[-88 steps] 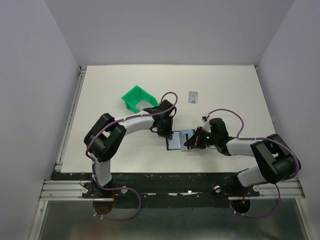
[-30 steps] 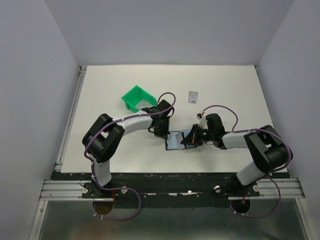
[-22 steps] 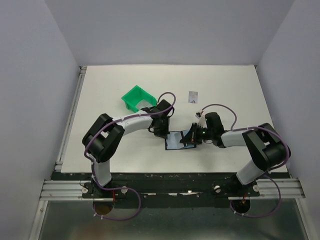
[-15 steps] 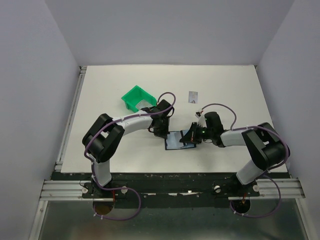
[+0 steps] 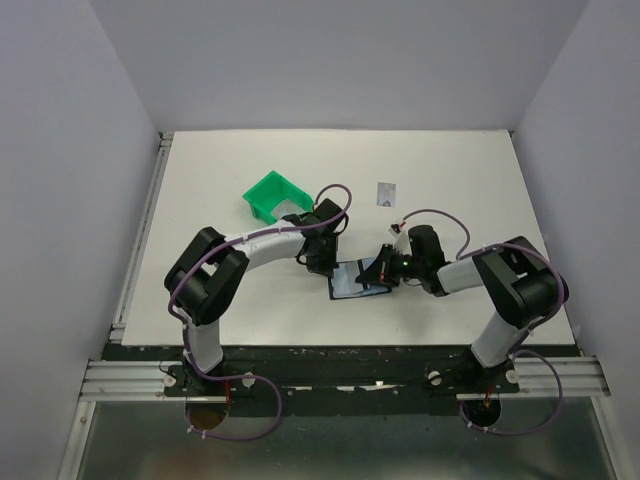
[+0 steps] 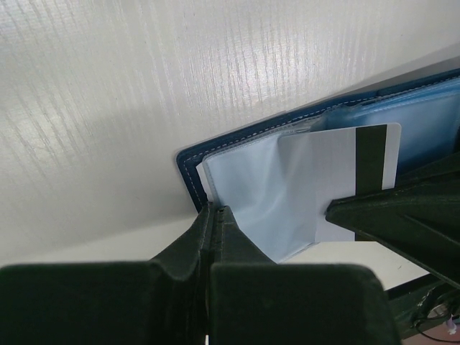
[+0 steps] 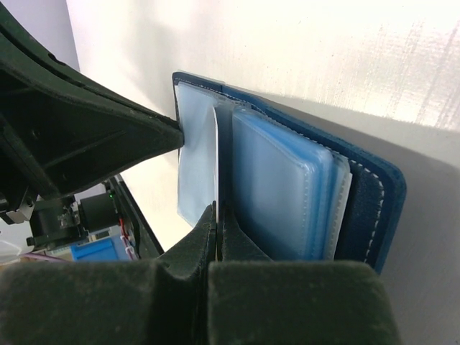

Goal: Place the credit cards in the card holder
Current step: Insert the credit card into the card holder.

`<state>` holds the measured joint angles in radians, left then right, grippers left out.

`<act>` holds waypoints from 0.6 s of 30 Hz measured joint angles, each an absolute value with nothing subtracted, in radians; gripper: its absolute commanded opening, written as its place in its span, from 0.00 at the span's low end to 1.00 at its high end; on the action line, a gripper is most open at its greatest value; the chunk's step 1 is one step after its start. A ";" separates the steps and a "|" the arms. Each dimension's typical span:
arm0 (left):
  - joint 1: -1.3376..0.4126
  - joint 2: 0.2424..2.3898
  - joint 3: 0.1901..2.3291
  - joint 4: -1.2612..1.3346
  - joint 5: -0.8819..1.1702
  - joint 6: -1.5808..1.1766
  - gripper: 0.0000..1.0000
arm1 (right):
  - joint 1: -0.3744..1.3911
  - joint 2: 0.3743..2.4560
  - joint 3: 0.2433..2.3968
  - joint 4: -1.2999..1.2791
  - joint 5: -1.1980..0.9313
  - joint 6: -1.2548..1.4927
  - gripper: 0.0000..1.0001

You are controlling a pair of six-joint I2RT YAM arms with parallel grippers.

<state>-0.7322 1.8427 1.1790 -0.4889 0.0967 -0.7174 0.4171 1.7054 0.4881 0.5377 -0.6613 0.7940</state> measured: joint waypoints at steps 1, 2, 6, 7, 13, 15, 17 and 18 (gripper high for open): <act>-0.732 1.843 1.179 -0.489 0.096 -0.717 0.00 | 0.417 1.709 0.485 0.550 -0.666 0.799 0.00; -0.732 1.843 1.180 -0.490 0.096 -0.717 0.00 | 0.417 1.713 0.482 0.561 -0.670 0.806 0.00; -0.732 1.843 1.180 -0.491 0.096 -0.715 0.00 | 0.417 1.721 0.476 0.586 -0.677 0.820 0.00; -0.732 1.843 1.180 -0.491 0.096 -0.714 0.00 | 0.417 1.722 0.476 0.590 -0.679 0.822 0.00; -0.732 1.843 1.180 -0.491 0.096 -0.714 0.00 | 0.417 1.728 0.472 0.609 -0.687 0.834 0.00; -0.732 1.843 1.180 -0.491 0.096 -0.714 0.00 | 0.417 1.728 0.470 0.613 -0.692 0.836 0.00; -0.732 1.843 1.180 -0.492 0.096 -0.714 0.00 | 0.417 1.729 0.469 0.620 -0.700 0.837 0.00; -0.732 1.843 1.180 -0.492 0.096 -0.714 0.00 | 0.418 1.732 0.469 0.624 -0.705 0.837 0.00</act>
